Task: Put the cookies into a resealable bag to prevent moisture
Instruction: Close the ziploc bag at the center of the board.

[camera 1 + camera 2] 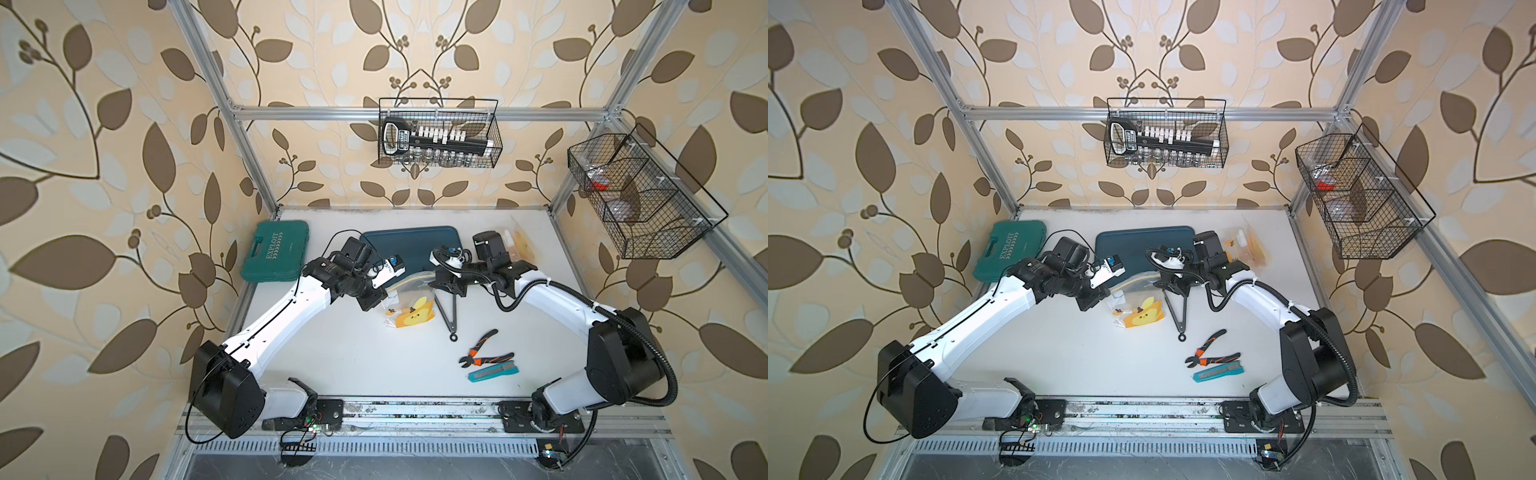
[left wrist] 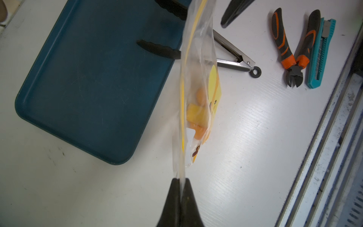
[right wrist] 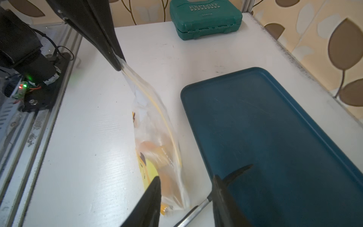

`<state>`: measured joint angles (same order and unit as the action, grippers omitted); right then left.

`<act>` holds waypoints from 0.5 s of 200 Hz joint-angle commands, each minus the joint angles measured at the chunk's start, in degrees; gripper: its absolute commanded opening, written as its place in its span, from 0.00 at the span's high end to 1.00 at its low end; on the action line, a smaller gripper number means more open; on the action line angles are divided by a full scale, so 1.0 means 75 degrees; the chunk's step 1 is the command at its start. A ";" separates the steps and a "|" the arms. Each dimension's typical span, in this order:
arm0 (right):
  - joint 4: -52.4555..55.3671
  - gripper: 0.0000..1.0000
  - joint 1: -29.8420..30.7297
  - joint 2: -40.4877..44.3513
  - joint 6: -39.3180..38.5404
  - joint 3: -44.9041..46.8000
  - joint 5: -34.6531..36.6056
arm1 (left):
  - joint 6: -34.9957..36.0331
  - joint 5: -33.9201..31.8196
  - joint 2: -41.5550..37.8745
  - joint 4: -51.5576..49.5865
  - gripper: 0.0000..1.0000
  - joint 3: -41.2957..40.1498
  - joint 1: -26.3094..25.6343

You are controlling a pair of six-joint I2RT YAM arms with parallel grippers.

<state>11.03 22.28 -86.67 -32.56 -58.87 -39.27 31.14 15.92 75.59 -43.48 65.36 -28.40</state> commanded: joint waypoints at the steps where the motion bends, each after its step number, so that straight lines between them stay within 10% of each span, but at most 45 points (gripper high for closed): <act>1: -0.0088 0.93 -0.0059 0.0206 0.0019 0.0126 -0.0269 | -0.0071 -0.0018 -0.0014 -0.0120 1.00 0.0261 0.0046; 13: -0.0217 0.53 -0.0039 0.0241 0.0080 0.0133 -0.0307 | -0.0066 0.0087 -0.0021 -0.0103 1.00 0.0261 0.0037; 52: 0.0176 0.52 0.0449 -0.0009 -0.0241 -0.0327 -0.0138 | -0.0033 0.0428 -0.0106 -0.0027 1.00 0.0250 0.0037; 62: 0.0250 0.65 0.0557 -0.0139 -0.0288 -0.0484 -0.0119 | -0.0038 0.0432 -0.0118 -0.0015 1.00 0.0238 0.0037; 71: 0.0413 1.00 0.0687 -0.0256 -0.0377 -0.0665 -0.0111 | -0.0044 0.0413 -0.0126 -0.0015 1.00 0.0238 0.0038; 85: 0.0572 1.00 0.0865 -0.0414 -0.0485 -0.0886 -0.0080 | -0.0055 0.0386 -0.0118 -0.0015 1.00 0.0228 0.0049; 94: 0.0549 0.61 0.0955 -0.0465 -0.0526 -0.0952 -0.0036 | -0.0050 0.0386 -0.0108 -0.0004 1.00 0.0238 0.0037; 100: 0.0542 0.57 0.1026 -0.0500 -0.0542 -0.0991 -0.0015 | -0.0050 0.0391 -0.0107 -0.0003 1.00 0.0238 0.0037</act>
<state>12.91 28.25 -88.95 -34.15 -63.51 -39.16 31.14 17.54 75.59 -43.44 65.36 -28.40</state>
